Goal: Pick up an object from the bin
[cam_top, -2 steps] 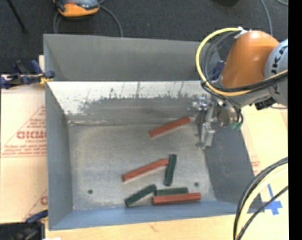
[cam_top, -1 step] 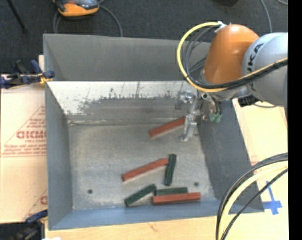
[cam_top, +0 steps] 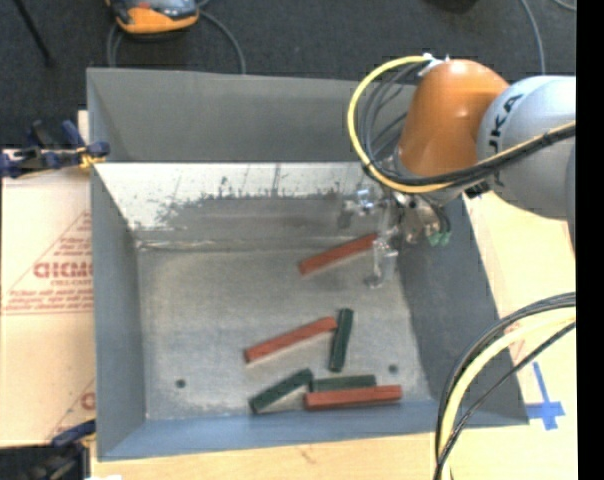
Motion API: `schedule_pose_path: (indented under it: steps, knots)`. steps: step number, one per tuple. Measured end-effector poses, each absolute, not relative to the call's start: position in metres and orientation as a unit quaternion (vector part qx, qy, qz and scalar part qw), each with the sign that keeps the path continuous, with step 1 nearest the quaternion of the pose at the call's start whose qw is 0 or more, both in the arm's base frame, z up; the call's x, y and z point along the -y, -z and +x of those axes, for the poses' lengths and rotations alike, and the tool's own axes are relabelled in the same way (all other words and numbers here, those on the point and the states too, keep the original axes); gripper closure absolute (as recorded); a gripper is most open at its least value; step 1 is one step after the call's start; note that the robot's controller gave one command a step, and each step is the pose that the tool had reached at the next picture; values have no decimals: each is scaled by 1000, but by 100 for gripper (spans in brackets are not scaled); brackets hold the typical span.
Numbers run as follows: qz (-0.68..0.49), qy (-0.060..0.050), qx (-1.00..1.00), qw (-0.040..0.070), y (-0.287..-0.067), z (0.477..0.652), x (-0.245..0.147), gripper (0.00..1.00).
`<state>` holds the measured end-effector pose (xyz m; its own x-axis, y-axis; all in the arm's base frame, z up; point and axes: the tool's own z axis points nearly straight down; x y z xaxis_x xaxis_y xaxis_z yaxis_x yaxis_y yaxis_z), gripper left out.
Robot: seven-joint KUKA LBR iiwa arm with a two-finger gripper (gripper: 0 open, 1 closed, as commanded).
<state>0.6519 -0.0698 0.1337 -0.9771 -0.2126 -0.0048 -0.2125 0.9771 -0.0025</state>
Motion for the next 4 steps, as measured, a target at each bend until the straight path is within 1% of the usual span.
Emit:
schedule_pose_path:
  steps: [1, 2, 4]
  knots:
    - [14, -1, -1000, 3, -89, 654, 50, 0]
    - [-149, 1, -989, 2, -73, 653, 54, 100]
    - [-149, 1, -989, 3, -74, 653, 54, 100]
